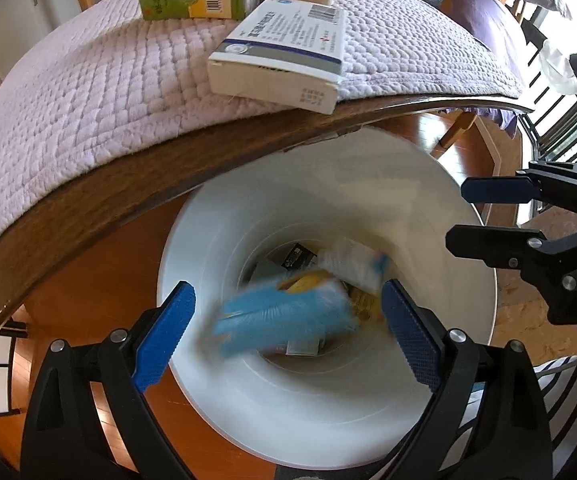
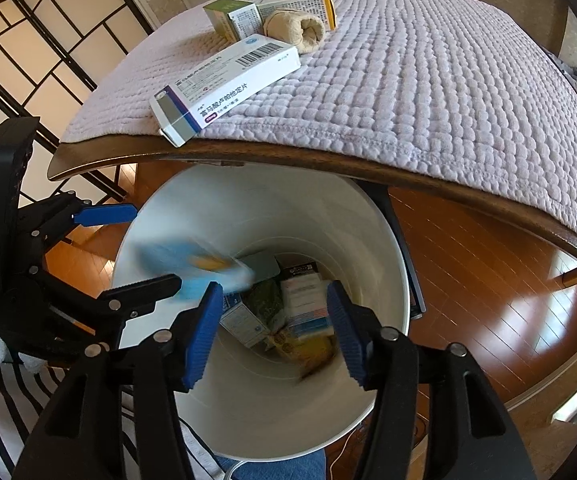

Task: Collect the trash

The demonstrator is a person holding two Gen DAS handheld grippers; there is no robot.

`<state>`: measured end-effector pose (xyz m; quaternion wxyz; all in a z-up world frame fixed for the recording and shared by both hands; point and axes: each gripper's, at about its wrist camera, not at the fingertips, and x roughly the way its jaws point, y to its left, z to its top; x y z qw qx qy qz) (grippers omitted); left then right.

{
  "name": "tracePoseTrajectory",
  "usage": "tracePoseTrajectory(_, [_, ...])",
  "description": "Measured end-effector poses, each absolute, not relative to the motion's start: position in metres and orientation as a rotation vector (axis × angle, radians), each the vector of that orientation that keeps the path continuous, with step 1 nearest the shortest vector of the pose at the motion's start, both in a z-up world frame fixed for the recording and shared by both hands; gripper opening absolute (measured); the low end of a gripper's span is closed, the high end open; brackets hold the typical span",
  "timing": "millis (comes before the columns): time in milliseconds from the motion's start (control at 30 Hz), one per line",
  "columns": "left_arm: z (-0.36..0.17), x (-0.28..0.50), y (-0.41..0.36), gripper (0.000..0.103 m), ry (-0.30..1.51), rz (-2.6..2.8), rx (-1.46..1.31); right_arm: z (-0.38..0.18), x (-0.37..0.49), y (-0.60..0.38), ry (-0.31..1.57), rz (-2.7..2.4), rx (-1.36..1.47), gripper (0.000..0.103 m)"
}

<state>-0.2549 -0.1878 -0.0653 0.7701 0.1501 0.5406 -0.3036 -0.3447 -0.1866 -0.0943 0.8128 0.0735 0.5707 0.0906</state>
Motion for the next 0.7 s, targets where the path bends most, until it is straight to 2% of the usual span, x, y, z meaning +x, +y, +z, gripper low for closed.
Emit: tracePoseTrajectory(700, [-0.064, -0.248, -0.188, 0.095, 1.189, -0.635, 0.321, -0.092, -0.344, -0.198, 1.208, 0.19, 0.155, 0.054])
